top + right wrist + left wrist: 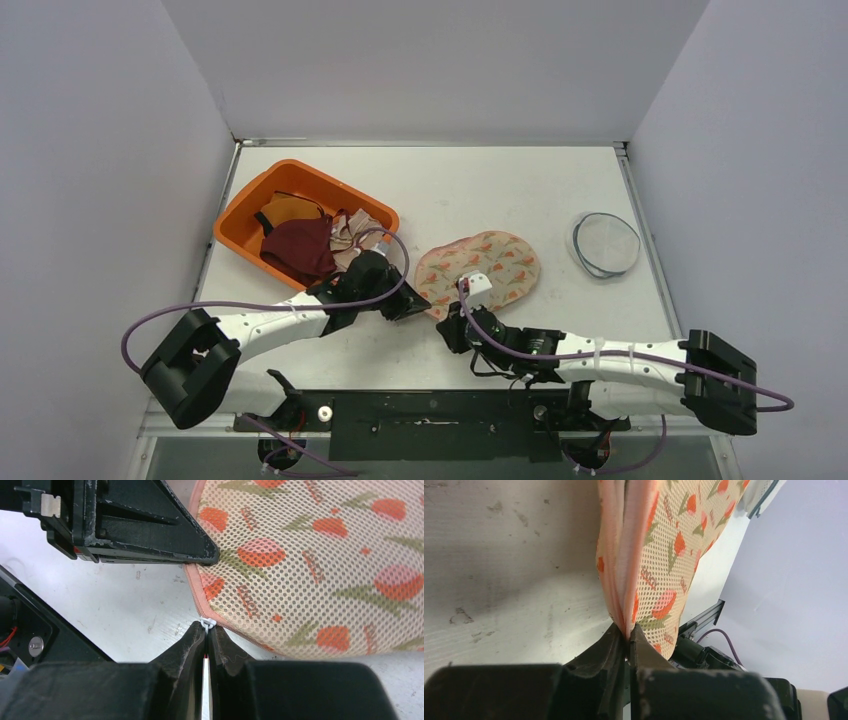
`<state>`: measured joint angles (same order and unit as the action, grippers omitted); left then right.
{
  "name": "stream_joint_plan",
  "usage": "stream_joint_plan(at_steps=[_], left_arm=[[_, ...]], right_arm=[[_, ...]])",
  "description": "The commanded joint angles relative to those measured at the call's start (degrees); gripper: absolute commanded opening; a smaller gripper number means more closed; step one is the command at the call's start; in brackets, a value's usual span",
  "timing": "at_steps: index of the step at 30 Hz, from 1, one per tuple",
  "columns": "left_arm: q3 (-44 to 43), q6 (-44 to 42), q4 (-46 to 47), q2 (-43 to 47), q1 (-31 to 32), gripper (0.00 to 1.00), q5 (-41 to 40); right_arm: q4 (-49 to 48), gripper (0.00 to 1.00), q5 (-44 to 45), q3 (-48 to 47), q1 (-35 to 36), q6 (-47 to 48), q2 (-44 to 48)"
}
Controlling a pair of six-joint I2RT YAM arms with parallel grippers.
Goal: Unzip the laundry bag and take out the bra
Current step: Unzip the laundry bag at the center of the board.
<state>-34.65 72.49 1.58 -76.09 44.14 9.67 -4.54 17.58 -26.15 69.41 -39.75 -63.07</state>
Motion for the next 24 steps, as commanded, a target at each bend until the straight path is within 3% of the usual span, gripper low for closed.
stream_joint_plan(at_steps=[1, 24], left_arm=[[-2.3, -0.1, 1.1, 0.2, -0.8, 0.00, -3.6], [-3.0, -0.4, -1.2, 0.3, -1.1, 0.00, -5.3]], right_arm=[[0.7, 0.05, 0.9, 0.1, 0.4, -0.6, 3.5], [8.6, 0.05, 6.4, 6.0, -0.4, -7.1, 7.4]])
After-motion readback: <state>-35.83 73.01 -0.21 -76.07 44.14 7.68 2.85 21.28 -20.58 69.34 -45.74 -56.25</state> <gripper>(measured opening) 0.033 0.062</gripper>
